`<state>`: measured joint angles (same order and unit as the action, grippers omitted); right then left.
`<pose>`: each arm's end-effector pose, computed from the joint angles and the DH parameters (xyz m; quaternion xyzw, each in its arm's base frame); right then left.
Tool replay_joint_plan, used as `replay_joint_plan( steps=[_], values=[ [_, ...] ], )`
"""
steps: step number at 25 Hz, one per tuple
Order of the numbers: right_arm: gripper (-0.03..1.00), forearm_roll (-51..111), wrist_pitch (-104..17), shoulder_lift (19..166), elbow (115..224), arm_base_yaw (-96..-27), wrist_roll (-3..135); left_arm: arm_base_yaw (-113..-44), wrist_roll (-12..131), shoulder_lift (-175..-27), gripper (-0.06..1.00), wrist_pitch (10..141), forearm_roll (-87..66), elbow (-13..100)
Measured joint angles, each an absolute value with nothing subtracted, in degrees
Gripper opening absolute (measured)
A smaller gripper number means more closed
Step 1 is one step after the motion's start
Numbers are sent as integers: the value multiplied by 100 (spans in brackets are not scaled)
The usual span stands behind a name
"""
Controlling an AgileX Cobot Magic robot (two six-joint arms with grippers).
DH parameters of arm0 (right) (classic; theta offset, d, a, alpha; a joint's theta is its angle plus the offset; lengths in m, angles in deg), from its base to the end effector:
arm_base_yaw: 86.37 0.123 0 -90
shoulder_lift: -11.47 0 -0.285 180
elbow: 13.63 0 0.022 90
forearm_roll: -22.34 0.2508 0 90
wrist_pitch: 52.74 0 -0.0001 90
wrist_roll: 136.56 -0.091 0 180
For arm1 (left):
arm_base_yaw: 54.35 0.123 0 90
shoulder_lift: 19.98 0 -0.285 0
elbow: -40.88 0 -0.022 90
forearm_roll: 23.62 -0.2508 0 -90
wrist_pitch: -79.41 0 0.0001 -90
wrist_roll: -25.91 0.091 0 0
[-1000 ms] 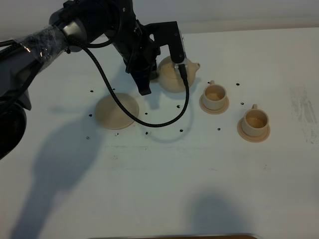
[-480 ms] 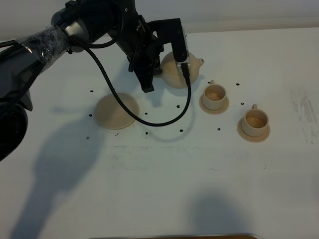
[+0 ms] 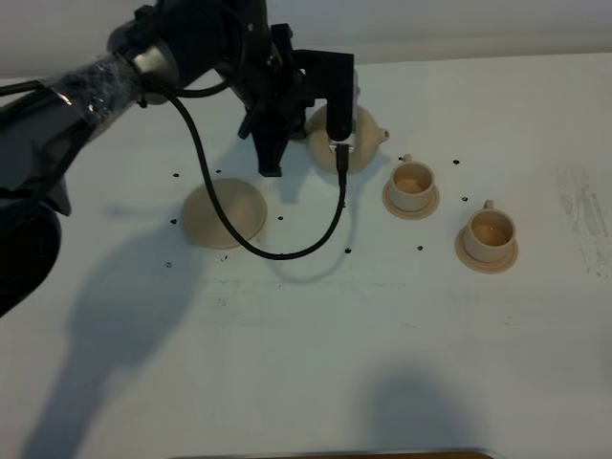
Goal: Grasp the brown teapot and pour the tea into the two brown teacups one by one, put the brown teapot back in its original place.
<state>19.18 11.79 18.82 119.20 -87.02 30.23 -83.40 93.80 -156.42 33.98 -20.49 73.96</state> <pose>-0.0118 -0.0044 0.2788 0.1063 0.8549 0.0282 0.5069 0.4377 -0.2472 0.2051 0.7120 0.6482 0.0669 0.2615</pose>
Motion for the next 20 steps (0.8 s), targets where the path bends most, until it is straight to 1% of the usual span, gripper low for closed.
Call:
replay_joint_plan(
  steps=[10, 20],
  values=[
    [41, 1918, 1179, 1882, 11920, -8702, 3023, -8435, 9443, -15838, 8, 3880, -2362, 7396],
    [41, 1918, 1179, 1882, 11920, -8702, 3023, -8682, 9711, -15838, 8, 4128, -2674, 7396]
  ],
)
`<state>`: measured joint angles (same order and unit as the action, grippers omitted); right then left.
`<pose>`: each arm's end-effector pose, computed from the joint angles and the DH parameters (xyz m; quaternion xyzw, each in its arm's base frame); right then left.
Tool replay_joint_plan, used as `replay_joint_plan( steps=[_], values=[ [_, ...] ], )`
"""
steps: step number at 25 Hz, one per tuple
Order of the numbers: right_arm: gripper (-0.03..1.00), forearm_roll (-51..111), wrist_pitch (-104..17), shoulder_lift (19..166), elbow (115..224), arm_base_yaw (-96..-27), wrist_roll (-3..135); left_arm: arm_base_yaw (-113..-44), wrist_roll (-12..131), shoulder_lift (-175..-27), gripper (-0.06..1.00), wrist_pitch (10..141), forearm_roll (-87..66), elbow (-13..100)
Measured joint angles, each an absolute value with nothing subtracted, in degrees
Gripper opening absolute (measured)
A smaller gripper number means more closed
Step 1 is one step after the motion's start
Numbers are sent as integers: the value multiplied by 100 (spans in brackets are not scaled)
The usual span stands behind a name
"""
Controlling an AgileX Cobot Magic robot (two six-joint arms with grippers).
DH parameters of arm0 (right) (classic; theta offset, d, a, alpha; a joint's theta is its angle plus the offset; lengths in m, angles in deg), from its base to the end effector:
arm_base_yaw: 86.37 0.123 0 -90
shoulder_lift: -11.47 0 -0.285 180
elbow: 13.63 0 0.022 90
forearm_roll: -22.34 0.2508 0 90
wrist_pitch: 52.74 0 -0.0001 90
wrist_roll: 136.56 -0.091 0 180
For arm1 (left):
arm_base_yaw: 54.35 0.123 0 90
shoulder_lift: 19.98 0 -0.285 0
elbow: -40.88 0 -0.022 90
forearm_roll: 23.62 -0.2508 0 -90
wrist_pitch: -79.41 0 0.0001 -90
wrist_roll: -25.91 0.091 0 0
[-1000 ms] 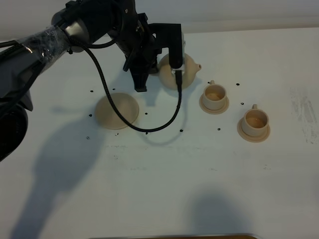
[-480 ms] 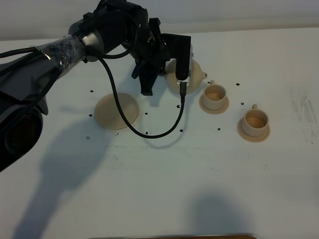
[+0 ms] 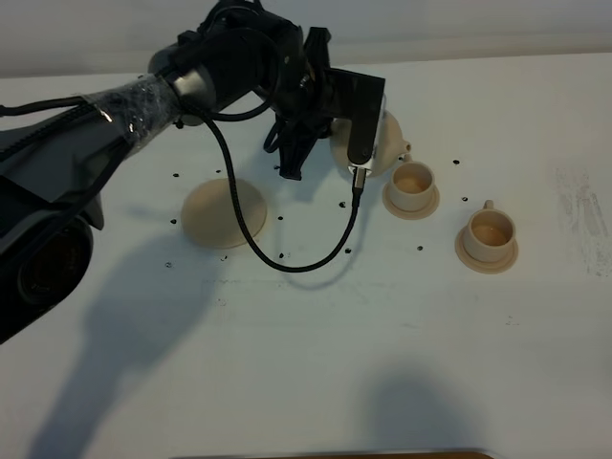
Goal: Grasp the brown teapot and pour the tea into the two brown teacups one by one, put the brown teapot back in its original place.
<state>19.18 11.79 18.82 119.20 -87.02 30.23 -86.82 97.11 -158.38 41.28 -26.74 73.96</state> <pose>-0.0118 -0.0044 0.2788 0.1063 0.8549 0.0282 0.5069 0.4361 -0.2739 0.1941 0.7556 0.5747 0.1253 0.2882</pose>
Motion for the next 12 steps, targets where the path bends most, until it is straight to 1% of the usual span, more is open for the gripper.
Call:
replay_joint_plan(
  steps=[12],
  values=[
    [41, 1918, 1179, 1882, 11920, -8702, 3023, -8759, 9728, -15857, 8, 4360, -3413, 7396]
  ],
)
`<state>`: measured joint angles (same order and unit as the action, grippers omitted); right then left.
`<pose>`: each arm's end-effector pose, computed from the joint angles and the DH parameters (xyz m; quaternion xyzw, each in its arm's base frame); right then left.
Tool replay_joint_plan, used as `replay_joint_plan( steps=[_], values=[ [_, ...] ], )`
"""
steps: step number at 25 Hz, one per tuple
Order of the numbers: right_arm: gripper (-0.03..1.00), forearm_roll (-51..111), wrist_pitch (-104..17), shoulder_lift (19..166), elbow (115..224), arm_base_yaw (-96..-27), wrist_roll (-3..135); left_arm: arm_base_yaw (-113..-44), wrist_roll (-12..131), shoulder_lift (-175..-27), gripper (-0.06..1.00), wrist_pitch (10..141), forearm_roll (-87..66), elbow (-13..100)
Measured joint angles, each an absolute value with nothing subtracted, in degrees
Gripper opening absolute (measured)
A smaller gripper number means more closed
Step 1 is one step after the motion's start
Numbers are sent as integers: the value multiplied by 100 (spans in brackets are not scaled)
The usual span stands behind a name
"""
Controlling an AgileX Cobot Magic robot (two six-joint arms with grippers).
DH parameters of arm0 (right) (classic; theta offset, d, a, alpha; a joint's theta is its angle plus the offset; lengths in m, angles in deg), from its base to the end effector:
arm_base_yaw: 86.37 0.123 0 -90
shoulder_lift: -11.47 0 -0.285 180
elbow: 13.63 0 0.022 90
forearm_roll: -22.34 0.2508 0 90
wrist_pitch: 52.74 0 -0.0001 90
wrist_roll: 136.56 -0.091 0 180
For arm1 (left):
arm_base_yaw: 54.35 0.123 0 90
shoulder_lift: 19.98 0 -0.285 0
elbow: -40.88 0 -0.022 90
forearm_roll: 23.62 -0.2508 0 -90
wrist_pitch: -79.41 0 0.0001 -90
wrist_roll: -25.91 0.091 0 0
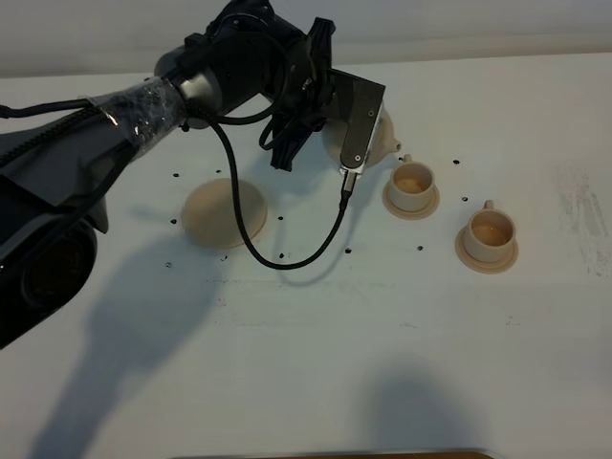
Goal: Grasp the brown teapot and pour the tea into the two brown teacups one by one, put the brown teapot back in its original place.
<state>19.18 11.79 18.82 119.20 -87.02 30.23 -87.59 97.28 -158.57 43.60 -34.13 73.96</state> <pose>-0.0118 -0.0044 0.2788 0.1063 0.8549 0.0282 0.5069 0.4389 -0.2760 0.1954 0.7755 0.5331 0.1788 0.2871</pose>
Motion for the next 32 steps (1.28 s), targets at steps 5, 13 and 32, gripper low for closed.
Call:
replay_joint_plan(
  steps=[5, 13, 32],
  values=[
    [41, 1918, 1179, 1882, 11920, -8702, 3023, -8842, 9728, -15986, 8, 4440, -3522, 7396],
    [41, 1918, 1179, 1882, 11920, -8702, 3023, -8881, 9728, -16023, 8, 4585, -3809, 7396],
    [41, 1918, 1179, 1882, 11920, -8702, 3023, -9020, 10408, -16023, 8, 4722, -4236, 7396]
  ],
)
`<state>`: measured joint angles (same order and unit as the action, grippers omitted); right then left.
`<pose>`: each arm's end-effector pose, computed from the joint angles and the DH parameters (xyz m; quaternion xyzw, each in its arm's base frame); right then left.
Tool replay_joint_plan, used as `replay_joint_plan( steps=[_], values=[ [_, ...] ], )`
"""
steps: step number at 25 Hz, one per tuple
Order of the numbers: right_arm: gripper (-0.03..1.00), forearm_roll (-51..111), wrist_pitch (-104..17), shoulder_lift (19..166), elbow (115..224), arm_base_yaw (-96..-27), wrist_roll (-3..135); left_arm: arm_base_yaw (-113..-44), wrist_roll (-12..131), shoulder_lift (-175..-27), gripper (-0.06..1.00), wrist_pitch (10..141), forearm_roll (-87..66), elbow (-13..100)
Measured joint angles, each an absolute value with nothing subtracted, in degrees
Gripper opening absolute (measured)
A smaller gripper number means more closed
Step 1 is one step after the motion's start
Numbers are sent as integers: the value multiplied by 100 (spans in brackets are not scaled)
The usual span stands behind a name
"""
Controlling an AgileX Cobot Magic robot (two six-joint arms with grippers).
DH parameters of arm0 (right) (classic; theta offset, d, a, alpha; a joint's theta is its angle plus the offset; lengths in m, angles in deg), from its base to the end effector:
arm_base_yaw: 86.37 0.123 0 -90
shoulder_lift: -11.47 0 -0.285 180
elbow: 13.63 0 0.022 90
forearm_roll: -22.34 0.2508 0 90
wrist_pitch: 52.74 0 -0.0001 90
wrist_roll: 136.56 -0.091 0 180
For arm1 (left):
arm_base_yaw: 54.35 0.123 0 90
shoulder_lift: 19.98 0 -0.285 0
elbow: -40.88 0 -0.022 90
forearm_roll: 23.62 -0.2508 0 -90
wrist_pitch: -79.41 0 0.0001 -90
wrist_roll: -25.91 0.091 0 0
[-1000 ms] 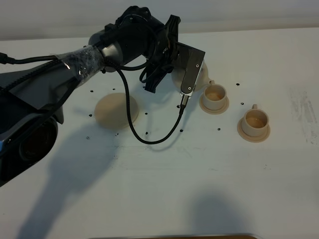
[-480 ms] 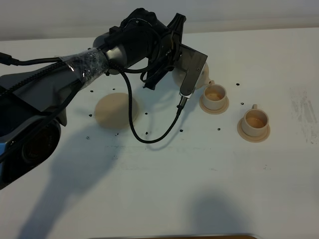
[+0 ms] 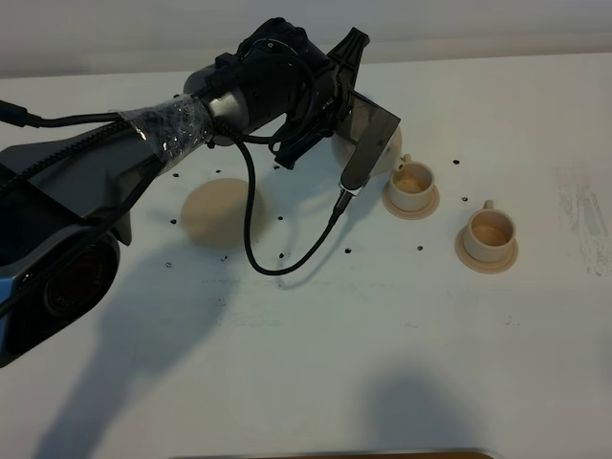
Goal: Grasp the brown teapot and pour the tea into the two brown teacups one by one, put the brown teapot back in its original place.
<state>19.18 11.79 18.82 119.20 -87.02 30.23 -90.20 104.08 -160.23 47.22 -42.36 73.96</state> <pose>-0.0118 -0.0044 0.2788 0.1063 0.8549 0.0282 0.5069 0.4348 -0.2949 0.1856 0.8300 0.4207 0.2442 0.2729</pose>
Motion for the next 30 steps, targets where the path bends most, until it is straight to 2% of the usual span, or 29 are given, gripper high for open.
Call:
replay_joint_plan(
  steps=[30],
  values=[
    [41, 1918, 1179, 1882, 11920, -8702, 3023, -9202, 10556, -16023, 8, 5413, -5040, 7396]
  ],
)
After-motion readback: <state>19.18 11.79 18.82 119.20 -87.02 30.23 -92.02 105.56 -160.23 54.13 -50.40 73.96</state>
